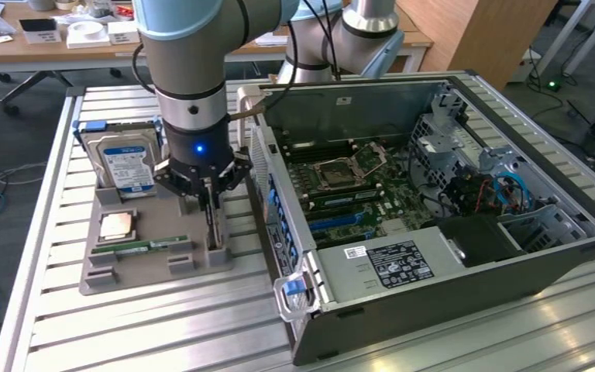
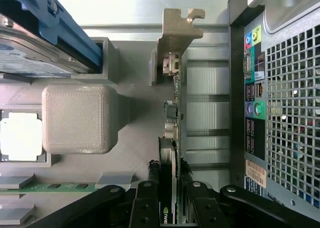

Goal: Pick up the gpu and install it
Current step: 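Pick up the gpu and move the gpu toward the slot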

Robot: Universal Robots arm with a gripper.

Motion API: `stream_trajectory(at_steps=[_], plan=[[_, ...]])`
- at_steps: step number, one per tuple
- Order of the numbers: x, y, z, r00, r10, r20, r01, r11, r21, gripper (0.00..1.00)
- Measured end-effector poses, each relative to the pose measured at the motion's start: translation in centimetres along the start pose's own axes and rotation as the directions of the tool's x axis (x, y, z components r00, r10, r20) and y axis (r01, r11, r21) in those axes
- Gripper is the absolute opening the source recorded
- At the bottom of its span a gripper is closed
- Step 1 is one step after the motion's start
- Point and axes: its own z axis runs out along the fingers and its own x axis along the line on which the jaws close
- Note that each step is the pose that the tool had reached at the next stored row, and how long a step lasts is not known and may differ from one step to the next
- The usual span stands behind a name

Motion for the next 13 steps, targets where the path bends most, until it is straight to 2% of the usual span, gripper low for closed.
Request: stream_trajectory(at_steps=[8,13], plan=[[0.0,0.10,-2.16,1.0000,-0.001,0.0000,0.001,1.0000,0.0000,0.26],[-0.1,0.20,-4.10,1.0000,-0.001,0.0000,0.001,1.0000,0.0000,0.26]])
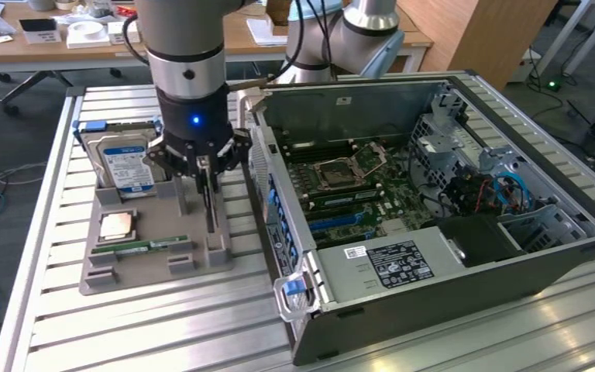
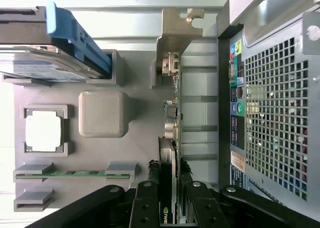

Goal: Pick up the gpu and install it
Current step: 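Pick up the gpu and move the gpu toward the slot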

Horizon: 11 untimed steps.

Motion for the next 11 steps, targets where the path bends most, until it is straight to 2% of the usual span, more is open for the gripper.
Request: stream_trajectory(at_steps=[11], plan=[[-0.1,0.23,-4.66,1.0000,0.000,0.0000,0.000,1.0000,0.0000,0.26]])
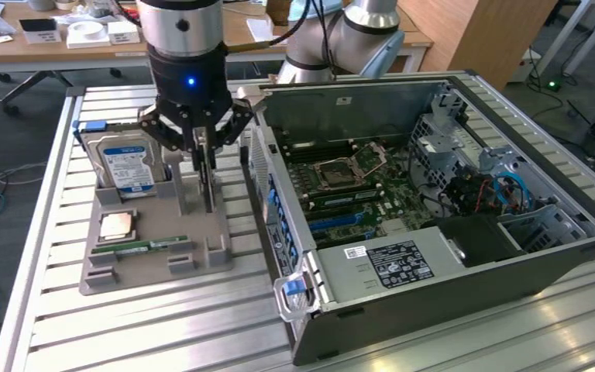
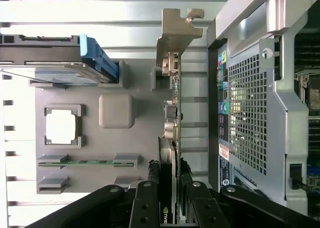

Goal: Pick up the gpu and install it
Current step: 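Pick up the gpu and move the gpu toward the slot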

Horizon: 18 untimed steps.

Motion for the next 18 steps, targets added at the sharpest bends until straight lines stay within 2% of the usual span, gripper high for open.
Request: stream_trajectory(at_steps=[13,18], plan=[[-0.1,0.28,-5.86,1.0000,0.000,0.0000,0.000,1.0000,0.0000,0.26],[-0.2,0.38,-7.78,1.0000,0.000,-0.0001,0.000,1.0000,0.0000,0.26]])
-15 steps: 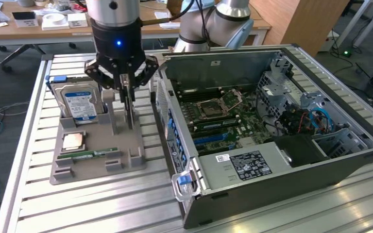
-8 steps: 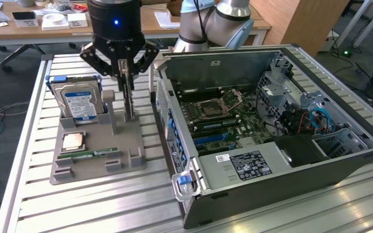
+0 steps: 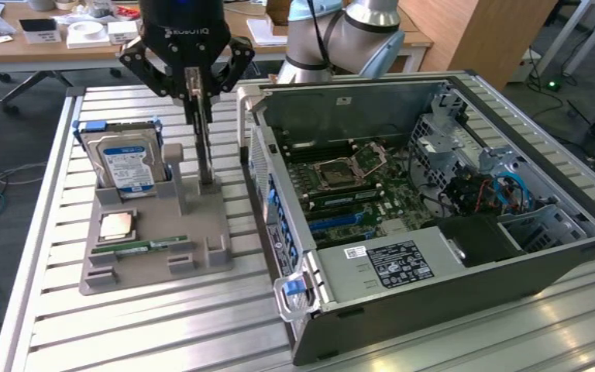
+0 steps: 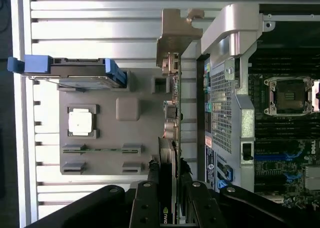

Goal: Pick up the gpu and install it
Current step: 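Pick up the gpu and move the gpu toward the slot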

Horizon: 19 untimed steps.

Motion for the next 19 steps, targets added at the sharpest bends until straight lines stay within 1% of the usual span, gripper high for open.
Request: stream_trajectory(at_steps=[1,2,4,12,19], plan=[[-0.01,0.02,-0.45,1.0000,0.000,0.0000,0.000,1.0000,0.0000,0.26],[-0.01,0.02,-0.47,1.0000,0.000,0.0001,0.000,1.0000,0.0000,0.26],[-0.03,0.06,-1.23,1.0000,0.000,0.0000,0.000,1.0000,0.0000,0.26],[-0.06,0.06,-1.25,1.0000,0.000,-0.0001,0.000,1.0000,0.0001,0.26],[-0.47,0.09,-1.38,1.0000,0.000,0.0001,0.000,1.0000,-0.0001,0.26]])
